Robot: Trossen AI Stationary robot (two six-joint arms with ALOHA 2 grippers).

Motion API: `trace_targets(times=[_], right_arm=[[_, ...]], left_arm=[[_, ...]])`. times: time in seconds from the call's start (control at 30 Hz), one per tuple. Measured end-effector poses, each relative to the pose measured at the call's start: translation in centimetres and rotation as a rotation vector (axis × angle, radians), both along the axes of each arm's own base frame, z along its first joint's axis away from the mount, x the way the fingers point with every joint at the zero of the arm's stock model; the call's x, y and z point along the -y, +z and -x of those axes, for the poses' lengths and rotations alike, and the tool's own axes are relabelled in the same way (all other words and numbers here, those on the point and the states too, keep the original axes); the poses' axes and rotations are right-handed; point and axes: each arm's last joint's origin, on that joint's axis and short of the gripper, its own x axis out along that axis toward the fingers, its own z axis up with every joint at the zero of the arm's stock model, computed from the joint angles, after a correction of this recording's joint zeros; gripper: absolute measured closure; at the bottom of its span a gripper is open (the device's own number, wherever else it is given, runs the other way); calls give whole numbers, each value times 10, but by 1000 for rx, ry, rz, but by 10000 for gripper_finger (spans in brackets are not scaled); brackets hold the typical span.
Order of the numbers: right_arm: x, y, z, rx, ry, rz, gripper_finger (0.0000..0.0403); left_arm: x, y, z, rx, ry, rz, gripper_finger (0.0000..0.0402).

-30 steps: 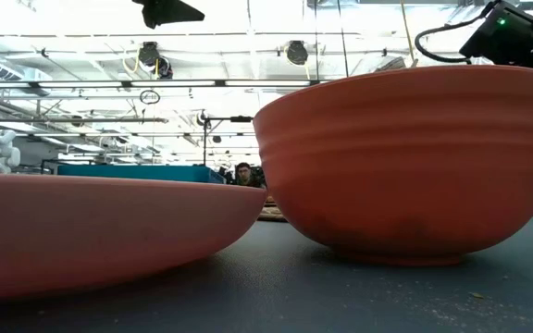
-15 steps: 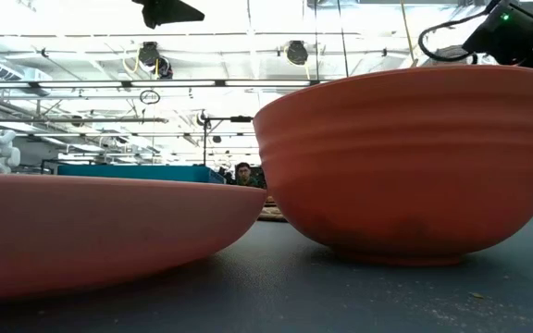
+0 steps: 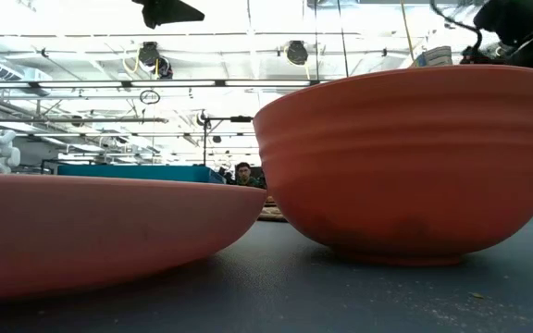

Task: Arrange a breakfast setting
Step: Pour the cereal into the pink bowl

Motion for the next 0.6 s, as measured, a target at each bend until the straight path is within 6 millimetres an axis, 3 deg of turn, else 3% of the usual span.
trace_targets(times=[0.6], right_arm=[[1, 39, 3, 73, -8, 282, 5]], left_arm=[[0, 0, 0, 0, 0, 0, 69]])
